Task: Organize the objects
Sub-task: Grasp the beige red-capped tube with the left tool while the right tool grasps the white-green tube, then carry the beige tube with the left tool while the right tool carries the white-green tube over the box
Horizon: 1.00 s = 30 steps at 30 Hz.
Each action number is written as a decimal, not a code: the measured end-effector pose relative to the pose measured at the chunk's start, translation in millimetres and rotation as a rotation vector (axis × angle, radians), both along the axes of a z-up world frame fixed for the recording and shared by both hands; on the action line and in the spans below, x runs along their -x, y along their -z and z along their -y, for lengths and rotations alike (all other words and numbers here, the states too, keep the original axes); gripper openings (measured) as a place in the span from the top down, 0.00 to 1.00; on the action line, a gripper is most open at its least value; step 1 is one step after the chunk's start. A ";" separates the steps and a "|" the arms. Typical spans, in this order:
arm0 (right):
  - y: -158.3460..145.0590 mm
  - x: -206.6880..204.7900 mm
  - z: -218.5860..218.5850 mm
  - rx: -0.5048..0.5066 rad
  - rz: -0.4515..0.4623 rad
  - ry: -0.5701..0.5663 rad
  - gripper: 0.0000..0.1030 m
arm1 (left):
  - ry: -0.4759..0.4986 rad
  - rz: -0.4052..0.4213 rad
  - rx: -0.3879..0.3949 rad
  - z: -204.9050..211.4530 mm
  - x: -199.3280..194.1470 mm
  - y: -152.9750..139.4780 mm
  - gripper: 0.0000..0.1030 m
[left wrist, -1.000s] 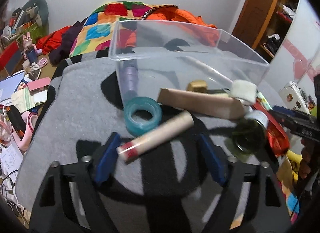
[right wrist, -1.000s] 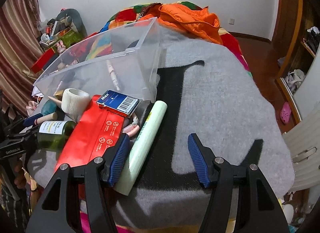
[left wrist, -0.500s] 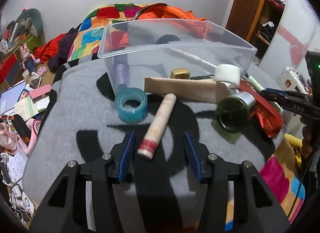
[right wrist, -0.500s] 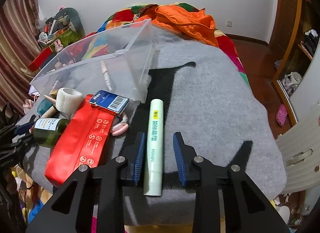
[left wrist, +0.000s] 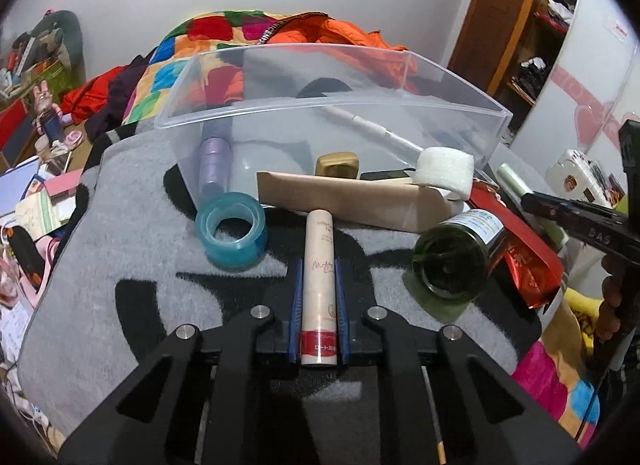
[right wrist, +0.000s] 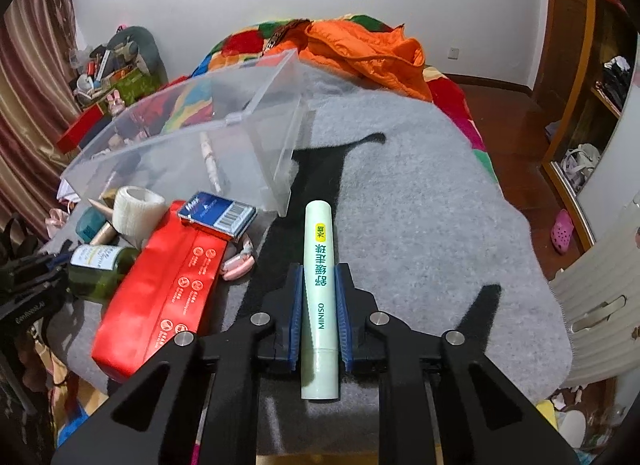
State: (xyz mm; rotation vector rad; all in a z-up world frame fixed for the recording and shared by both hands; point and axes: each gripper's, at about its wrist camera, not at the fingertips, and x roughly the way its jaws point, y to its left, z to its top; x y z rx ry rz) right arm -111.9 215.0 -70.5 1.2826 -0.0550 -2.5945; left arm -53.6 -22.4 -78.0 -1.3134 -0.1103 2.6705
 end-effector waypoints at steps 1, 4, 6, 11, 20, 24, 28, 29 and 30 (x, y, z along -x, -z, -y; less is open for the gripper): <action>-4.2 -1.0 -1.6 0.008 -0.011 0.004 0.86 | -0.008 -0.004 0.012 -1.3 -2.0 -0.7 0.86; -15.3 -2.5 -4.6 0.030 -0.040 0.010 0.86 | -0.023 -0.019 0.048 -5.9 -9.2 -3.9 0.86; -22.2 -3.0 -5.8 0.042 -0.056 0.011 0.86 | -0.030 -0.027 0.055 -6.9 -12.5 -7.0 0.86; -39.3 -2.7 -4.5 0.077 -0.100 0.006 0.86 | -0.063 -0.072 0.053 -2.4 -17.1 -24.4 0.86; -67.2 8.4 9.5 0.107 -0.186 -0.028 0.86 | -0.106 -0.177 0.026 7.2 -9.5 -61.5 0.86; -81.2 17.3 17.2 0.105 -0.232 -0.049 0.86 | -0.118 -0.208 0.017 11.7 1.0 -74.9 0.86; -90.6 27.3 27.1 0.099 -0.265 -0.071 0.86 | -0.116 -0.231 0.010 14.5 13.2 -85.3 0.86; -91.5 29.9 29.3 0.100 -0.267 -0.077 0.86 | -0.115 -0.234 0.009 15.1 15.7 -87.3 0.86; -92.2 33.3 32.3 0.102 -0.268 -0.085 0.86 | -0.116 -0.239 0.006 16.1 20.6 -90.6 0.86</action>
